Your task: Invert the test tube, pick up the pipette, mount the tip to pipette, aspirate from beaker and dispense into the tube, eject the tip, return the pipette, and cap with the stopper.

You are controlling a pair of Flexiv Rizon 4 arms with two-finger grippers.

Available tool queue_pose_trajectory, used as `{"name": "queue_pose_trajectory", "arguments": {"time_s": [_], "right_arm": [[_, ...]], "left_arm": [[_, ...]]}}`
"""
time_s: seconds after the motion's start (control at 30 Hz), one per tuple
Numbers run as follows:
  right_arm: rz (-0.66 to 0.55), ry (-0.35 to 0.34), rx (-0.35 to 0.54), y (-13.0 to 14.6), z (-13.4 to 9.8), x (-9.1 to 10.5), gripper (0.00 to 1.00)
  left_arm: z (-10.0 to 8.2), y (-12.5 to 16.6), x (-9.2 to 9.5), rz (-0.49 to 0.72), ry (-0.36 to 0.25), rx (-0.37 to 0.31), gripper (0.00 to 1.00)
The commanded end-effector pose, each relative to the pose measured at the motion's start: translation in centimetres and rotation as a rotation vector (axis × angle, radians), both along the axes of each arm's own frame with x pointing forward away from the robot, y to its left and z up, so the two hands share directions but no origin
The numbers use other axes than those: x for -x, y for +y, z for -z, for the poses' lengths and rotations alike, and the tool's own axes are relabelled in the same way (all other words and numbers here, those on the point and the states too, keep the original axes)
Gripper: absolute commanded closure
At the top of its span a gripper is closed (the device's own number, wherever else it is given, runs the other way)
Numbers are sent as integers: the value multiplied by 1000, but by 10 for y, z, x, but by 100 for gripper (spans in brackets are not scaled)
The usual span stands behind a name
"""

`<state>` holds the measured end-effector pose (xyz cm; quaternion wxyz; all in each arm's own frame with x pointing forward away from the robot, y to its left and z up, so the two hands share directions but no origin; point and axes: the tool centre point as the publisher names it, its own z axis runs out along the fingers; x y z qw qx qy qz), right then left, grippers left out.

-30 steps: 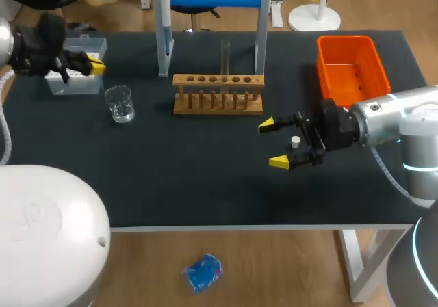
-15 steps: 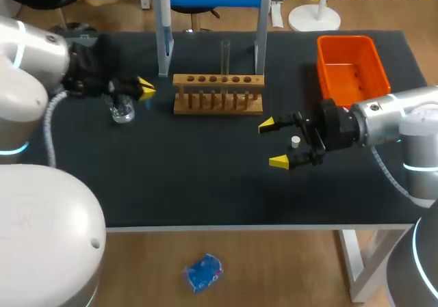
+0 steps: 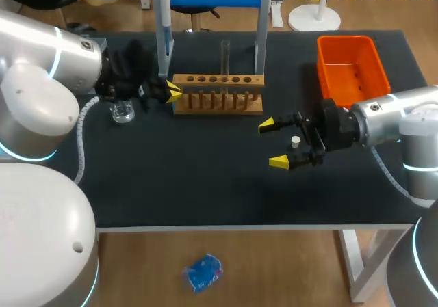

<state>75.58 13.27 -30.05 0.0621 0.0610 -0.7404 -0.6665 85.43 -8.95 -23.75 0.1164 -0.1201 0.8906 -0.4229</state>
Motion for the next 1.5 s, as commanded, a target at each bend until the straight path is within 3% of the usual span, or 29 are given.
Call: {"name": "queue_pose_trajectory", "arguments": {"time_s": [0.03, 0.33, 0.63, 1.03, 1.5], "right_arm": [[2, -1, 0, 0, 0, 1, 0], [2, -1, 0, 0, 0, 1, 0], [-47, -14, -9, 28, 5, -28, 0], [-50, -4, -41, 47, 14, -58, 0], [-52, -3, -40, 48, 16, -59, 0]], "left_arm": [[3, -3, -2, -3, -1, 0, 100], [6, -3, -3, -1, 18, 22, 100], [19, -41, -12, 88, 50, 68, 100], [17, -78, 3, 132, -10, 56, 100], [15, -78, 4, 131, -22, 63, 100]]}}
